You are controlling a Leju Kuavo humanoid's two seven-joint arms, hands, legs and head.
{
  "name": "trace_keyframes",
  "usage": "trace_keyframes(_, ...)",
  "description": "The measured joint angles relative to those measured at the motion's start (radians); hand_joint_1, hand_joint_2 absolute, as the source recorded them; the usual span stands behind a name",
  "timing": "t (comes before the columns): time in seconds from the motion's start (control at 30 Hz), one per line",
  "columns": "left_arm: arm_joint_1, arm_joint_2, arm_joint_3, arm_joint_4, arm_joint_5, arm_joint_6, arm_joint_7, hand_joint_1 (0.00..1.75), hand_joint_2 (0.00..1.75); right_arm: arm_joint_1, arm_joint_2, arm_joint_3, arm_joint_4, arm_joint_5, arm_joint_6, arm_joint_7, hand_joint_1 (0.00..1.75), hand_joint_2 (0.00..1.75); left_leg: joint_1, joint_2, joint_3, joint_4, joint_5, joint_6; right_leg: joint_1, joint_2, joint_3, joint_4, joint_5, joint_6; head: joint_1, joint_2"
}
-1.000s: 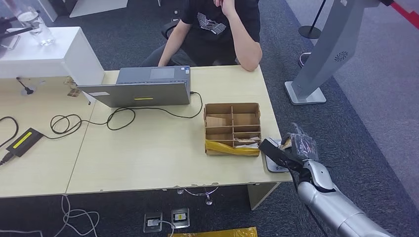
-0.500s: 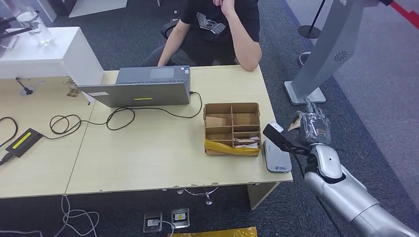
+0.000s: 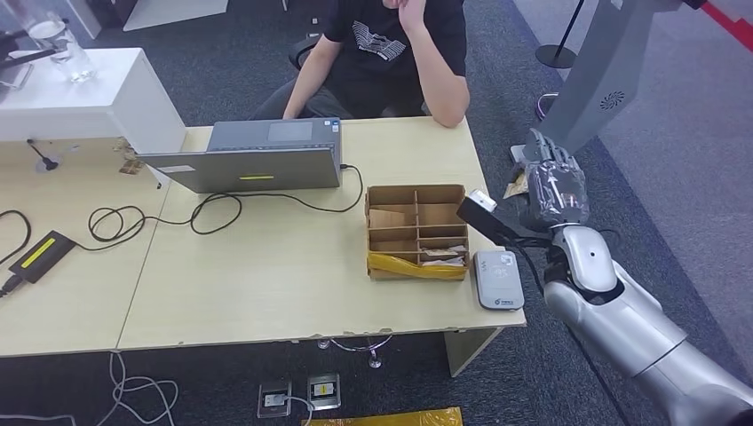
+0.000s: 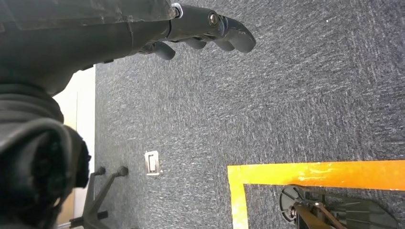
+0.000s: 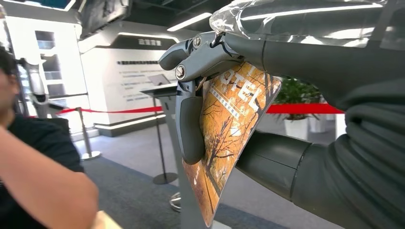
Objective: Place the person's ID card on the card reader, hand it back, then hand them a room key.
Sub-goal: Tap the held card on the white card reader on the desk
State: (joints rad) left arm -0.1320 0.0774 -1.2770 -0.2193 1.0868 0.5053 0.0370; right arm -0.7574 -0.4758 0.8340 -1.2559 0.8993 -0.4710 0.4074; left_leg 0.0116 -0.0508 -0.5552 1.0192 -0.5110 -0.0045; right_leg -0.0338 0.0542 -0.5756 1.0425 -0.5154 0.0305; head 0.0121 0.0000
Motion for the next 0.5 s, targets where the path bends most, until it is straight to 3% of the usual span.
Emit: trace_keyframes(0.5, -0.005, -0.003, -0.021, 0.0, -0.012, -0.004, 0.0, 0.0, 0.0, -0.045, 0.085, 0.043, 0.084, -0.03, -0.025, -0.034, 1.75, 1.75, 0.0, -0.001, 0.0, 0.0, 0.0, 0.0, 0.0, -0.001, 0.0, 0.0, 0.0, 0.0, 0.0, 0.0)
